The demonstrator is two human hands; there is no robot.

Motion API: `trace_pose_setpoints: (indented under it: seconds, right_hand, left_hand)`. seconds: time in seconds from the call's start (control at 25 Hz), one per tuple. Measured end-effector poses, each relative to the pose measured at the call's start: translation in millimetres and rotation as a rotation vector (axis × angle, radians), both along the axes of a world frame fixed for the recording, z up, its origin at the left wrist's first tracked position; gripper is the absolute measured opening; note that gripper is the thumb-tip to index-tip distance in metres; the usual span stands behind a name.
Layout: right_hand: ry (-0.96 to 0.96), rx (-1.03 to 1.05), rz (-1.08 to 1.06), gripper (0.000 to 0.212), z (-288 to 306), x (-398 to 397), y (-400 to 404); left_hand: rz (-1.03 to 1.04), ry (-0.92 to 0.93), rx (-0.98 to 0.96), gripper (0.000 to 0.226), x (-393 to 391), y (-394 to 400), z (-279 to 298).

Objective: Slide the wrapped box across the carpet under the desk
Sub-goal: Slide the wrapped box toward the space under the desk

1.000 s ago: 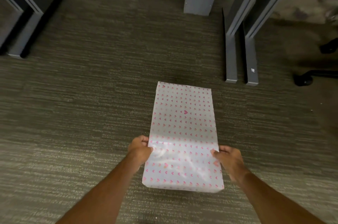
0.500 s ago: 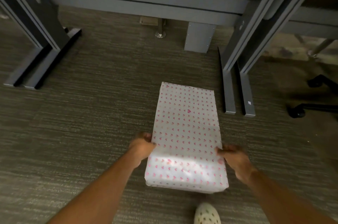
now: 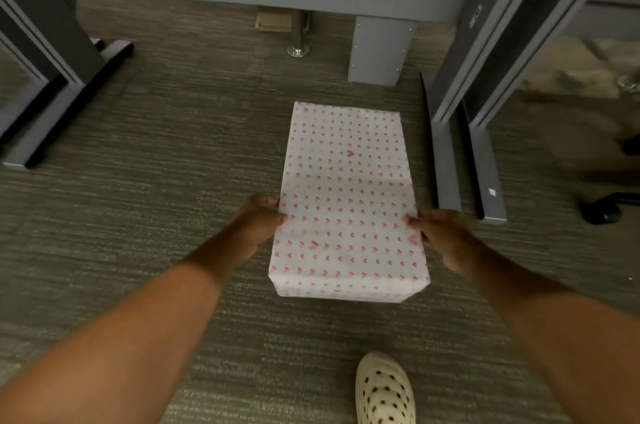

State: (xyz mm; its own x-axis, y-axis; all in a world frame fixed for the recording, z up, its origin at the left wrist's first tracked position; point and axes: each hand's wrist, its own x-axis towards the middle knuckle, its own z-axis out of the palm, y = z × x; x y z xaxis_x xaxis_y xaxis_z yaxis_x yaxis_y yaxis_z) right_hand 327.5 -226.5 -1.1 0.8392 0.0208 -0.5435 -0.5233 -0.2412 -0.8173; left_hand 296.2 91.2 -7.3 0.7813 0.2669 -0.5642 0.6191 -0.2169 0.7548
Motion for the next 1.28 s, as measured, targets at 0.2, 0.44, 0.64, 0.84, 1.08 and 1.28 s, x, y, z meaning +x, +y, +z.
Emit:
trace_pose_setpoints:
  seconds: [0.2, 0.44, 0.64, 0.84, 1.08, 1.28]
  right_hand:
    - [-0.001, 0.014, -0.015, 0.021, -10, 23, -7]
    - [0.007, 0.013, -0.014, 0.028, -30, 50, -13]
    - [0.003, 0.001, -0.017, 0.027, -49, 80, -20]
    - [-0.02, 0.014, 0.023, 0.017, -46, 93, -17]
    - [-0.101, -0.032, -0.014, 0.007, -74, 166, -16]
    - [-0.125, -0.081, -0.021, 0.026, -78, 182, -9]
  left_hand:
    - [0.019, 0.017, 0.043, 0.013, 22, -9, -10]
    - [0.059, -0.002, 0.064, 0.016, 48, -16, -23]
    - [0.045, -0.01, 0.079, 0.016, 73, -28, -32]
    - [0.049, -0.023, 0.049, 0.018, 85, -20, -29]
    - [0.039, -0.081, 0.034, 0.016, 163, -22, -67]
    - [0.029, -0.079, 0.054, 0.014, 178, -18, -78]
